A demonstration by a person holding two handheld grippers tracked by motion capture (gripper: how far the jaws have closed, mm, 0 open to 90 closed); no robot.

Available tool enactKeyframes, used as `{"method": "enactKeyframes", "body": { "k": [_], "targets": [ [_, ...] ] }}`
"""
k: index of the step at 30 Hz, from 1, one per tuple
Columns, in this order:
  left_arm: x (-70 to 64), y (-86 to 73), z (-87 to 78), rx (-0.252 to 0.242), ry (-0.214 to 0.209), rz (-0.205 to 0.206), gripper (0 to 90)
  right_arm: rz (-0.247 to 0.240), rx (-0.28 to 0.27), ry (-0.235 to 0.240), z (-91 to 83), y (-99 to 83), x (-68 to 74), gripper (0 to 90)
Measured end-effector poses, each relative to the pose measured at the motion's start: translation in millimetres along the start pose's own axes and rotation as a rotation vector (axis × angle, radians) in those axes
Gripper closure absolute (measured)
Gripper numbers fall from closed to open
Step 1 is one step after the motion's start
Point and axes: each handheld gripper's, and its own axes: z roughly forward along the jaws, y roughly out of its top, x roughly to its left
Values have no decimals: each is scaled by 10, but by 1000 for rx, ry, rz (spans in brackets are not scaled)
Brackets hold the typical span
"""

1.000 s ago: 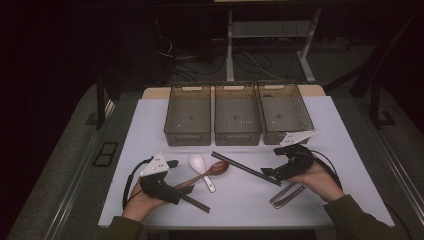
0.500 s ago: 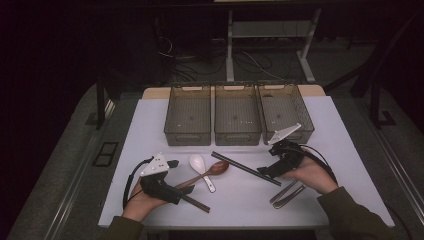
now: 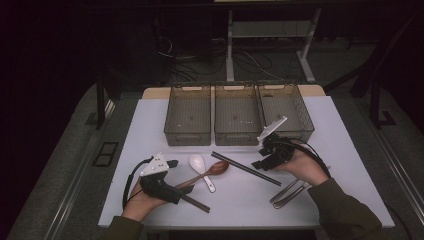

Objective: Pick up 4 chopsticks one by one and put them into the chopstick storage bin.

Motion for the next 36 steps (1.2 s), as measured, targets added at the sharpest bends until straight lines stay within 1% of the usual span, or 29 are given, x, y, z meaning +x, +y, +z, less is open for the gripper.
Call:
{"method": "enactKeyframes", "body": {
  "k": [1, 2, 3, 4, 5, 6, 7, 11, 16, 17, 19, 20, 22, 23, 24, 25, 30, 36],
  "targets": [
    [0, -1, -1, 0, 0, 0, 0, -11, 13, -5, 9, 14, -5, 426],
    [0, -1, -1, 0, 0, 0, 0, -11, 13, -5, 9, 14, -5, 426],
    [0, -1, -1, 1, 0, 1, 0, -22, 20, 0, 19, 25, -9, 445],
    [0, -1, -2, 1, 0, 2, 0, -24, 36, 3, 41, 43, -10, 481],
    [0, 0, -2, 1, -1, 2, 0, -33, 47, 7, 55, 48, -14, 503],
    [0, 0, -2, 1, 0, 3, 0, -30, 61, 12, 67, 51, -10, 518],
    [-1, 0, -2, 2, 0, 3, 0, -30, 61, 12, 67, 51, -10, 518],
    [-3, 2, -2, 2, 0, 4, 0, -48, 109, 8, 114, 39, -5, 595],
    [-4, 4, -1, 6, -1, 8, 0, -77, 163, 16, 162, 25, 14, 675],
    [-4, 4, -1, 6, -1, 8, 0, -90, 181, 10, 181, 21, 24, 718],
    [-6, 3, 2, 4, 0, 8, 0, -95, 192, 7, 190, 21, 28, 725],
    [-7, 3, 4, 3, -1, 8, 0, -105, 210, 8, 211, 20, 35, 744],
    [-9, 3, 5, 4, -1, 7, 0, -111, 229, 12, 228, 19, 47, 757],
    [-9, 3, 5, 4, -2, 8, 0, -111, 229, 12, 228, 19, 47, 757],
    [-11, 3, 6, 4, -2, 7, 0, -118, 244, 9, 240, 18, 51, 768],
    [-12, 3, 7, 3, -3, 8, 0, -118, 244, 9, 240, 18, 51, 768],
    [-14, 3, 9, 4, -4, 9, 0, -125, 280, 7, 269, 7, 54, 778],
    [-12, 4, 8, 3, -3, 10, 0, -137, 304, 7, 299, -2, 61, 788]
  ]
}}
